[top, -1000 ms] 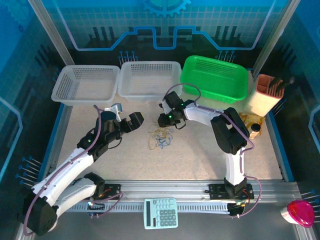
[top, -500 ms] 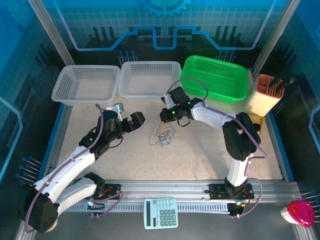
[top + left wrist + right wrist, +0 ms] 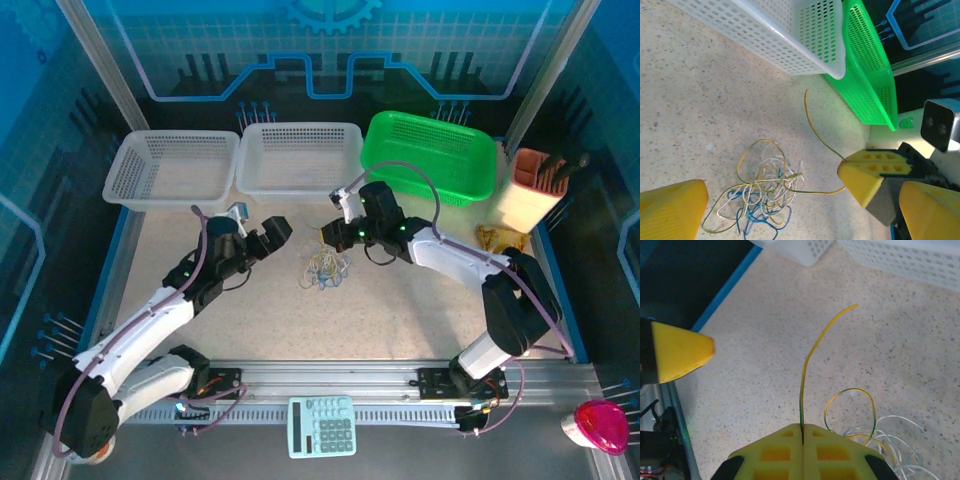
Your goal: Untangle the cables
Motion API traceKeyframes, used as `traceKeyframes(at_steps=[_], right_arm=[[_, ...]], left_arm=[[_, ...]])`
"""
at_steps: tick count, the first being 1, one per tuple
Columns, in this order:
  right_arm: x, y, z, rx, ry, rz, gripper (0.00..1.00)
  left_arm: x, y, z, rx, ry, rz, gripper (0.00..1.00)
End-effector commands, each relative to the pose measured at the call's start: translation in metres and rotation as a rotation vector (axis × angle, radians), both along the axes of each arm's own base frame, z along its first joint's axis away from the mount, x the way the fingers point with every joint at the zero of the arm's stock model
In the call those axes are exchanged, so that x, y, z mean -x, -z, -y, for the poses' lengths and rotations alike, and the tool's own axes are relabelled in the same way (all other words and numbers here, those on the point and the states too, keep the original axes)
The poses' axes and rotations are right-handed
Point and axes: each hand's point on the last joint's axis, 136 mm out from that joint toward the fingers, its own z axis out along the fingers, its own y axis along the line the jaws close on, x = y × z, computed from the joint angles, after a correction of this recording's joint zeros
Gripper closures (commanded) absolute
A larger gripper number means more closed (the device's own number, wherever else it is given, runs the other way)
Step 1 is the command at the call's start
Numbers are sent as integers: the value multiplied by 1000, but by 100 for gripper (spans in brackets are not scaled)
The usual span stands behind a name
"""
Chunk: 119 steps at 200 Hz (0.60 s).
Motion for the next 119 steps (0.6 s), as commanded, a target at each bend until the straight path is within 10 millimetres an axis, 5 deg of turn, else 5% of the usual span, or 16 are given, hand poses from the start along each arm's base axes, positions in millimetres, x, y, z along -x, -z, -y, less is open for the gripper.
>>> traceKeyframes(at_steps=[1,119], right_arm=[[6,-35,-8,-92,-53,117,100],[34,-85,-3,-199,-112,233,100]], left_arm=[[-13,-39,10,100,6,74,3],[-54,-70,31,136,23,142,21]])
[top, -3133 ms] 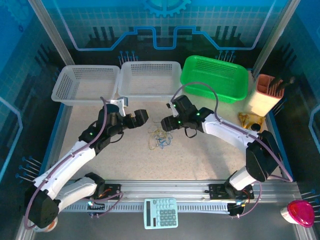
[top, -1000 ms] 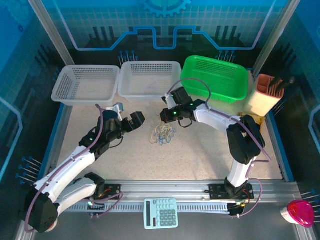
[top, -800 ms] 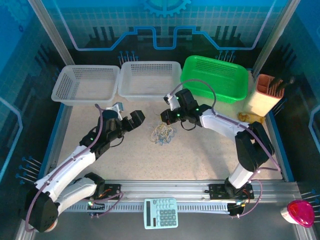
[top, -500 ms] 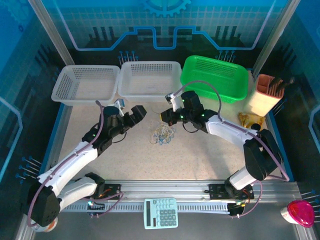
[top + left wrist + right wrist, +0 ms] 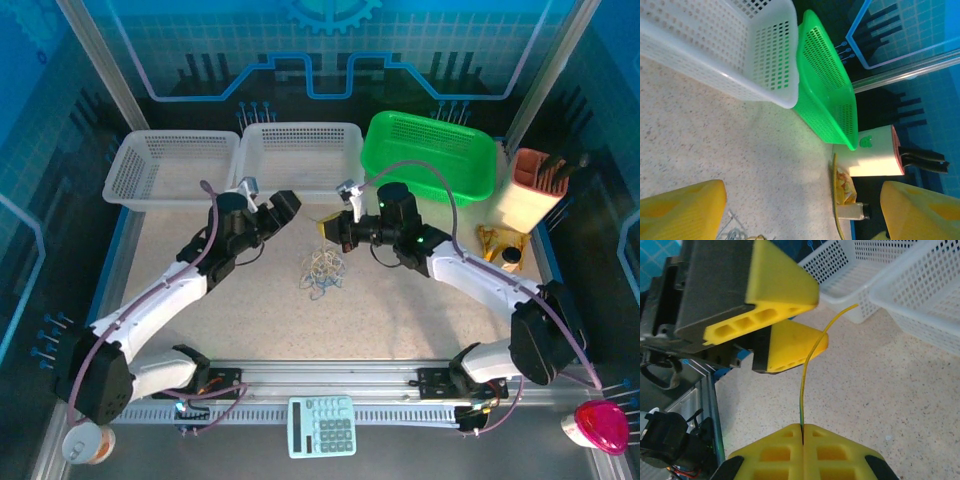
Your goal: Untangle the cables
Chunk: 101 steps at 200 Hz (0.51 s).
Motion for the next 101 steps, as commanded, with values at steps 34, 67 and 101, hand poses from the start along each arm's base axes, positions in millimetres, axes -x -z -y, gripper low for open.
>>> traceKeyframes(at_steps=[34,67,101], right_arm=[[10,-17,-1,-32,-36,54,100],[10,-15,-1,-30,-33,53,100],[10,-14,-2,-32,-34,53,100]], left_arm=[[-13,-32,11,46,37,80,31],[-13,-31,13,58,49,77,37],[-12,-29,15,67,58,76,41]])
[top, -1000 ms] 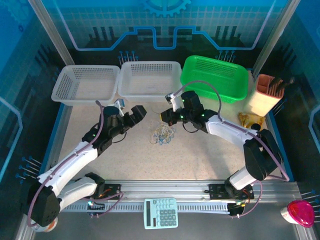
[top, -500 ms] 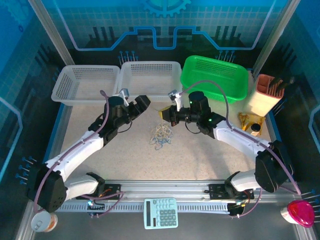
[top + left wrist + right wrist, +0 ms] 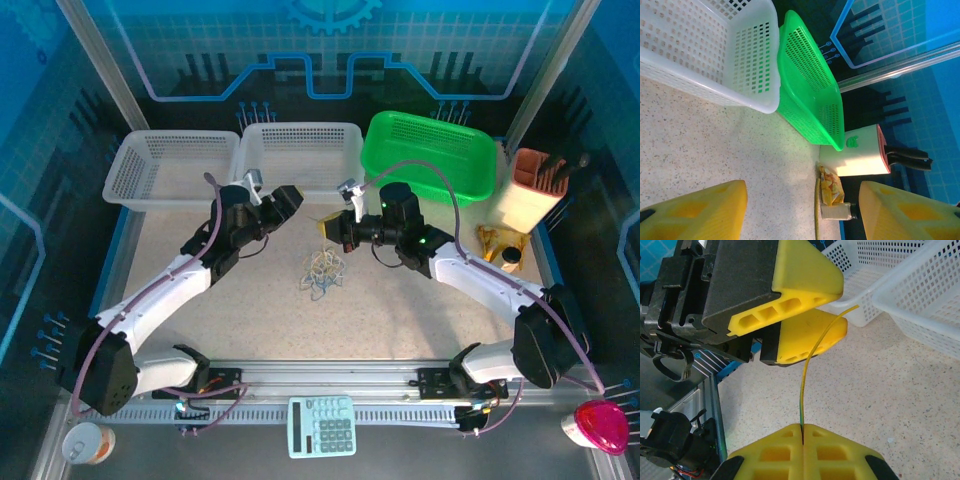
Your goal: Untangle the cables
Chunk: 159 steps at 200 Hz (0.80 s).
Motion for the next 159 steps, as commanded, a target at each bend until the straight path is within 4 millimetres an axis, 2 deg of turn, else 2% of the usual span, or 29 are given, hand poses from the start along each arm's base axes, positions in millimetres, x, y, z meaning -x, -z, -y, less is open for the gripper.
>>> traceKeyframes(at_steps=[1,114,140,159], right_arm=[[7,-11,-3,-26,-31,46,100],[6,-8,-3,-24,-31,42,100],[5,-8,-4,-28,-30,41,100],[5,-7,-4,-30,-29,40,100]], left_arm=[[-3,-17,3,35,22,47,41],[-7,-5,10,49,39,25,53],[-9,-3,14,47,57,19,60],[-11,-4,17,52,68,19,70]])
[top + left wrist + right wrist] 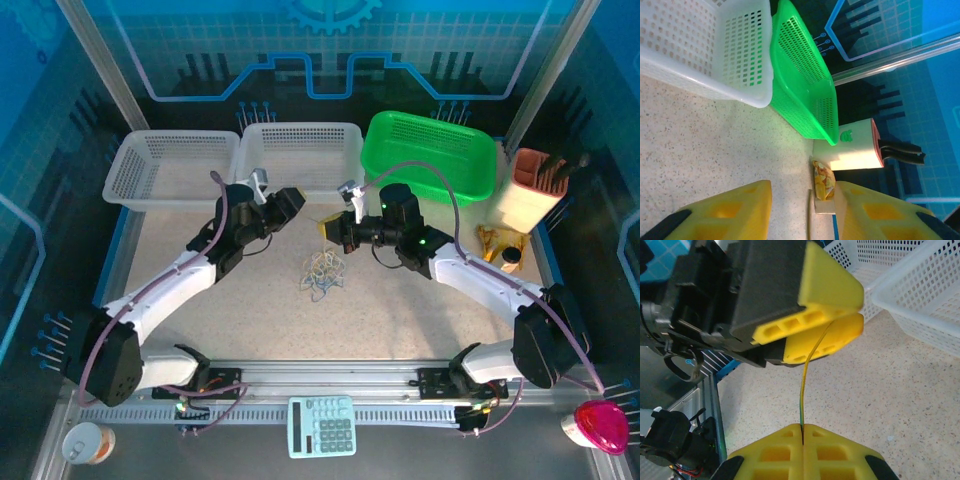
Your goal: Untangle the cables
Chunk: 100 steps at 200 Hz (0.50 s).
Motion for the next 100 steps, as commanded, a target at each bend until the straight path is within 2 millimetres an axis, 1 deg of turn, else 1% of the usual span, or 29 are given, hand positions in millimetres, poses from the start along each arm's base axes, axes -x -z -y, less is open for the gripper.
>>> traceKeyframes(at_steps=[1,13,34,45,51,59,60,61,67,76,84,97,100], right_arm=[[4,-10,-4,-30,-29,40,100],[4,-8,-4,-29,-27,38,100],[3,-2,-3,-20,-24,30,100],[1,3,-2,-9,-13,25,100],[0,7,-2,-1,-7,22,91],[-3,14,-1,13,4,15,76],[-4,16,-1,16,9,13,71],[-4,16,-1,16,9,13,71],[-6,21,-1,24,19,6,61],[-10,28,-1,31,31,-1,52],[-13,33,-3,35,39,-6,48],[-18,44,-4,42,55,-32,45],[-21,41,-6,29,57,-17,44]], left_arm=[[-5,-13,6,24,31,37,71],[-5,-14,7,26,35,36,80],[-6,-20,9,32,39,47,100],[-6,-25,10,38,45,56,100],[-6,-28,11,42,49,59,100],[-5,-35,14,48,59,71,100],[-5,-36,14,48,59,72,100],[-5,-37,15,49,60,74,100],[-4,-41,17,54,68,81,100],[-4,-51,21,63,79,96,100],[-3,-58,24,70,88,105,100],[-2,-69,30,86,100,119,100],[-2,-72,31,89,102,124,100]])
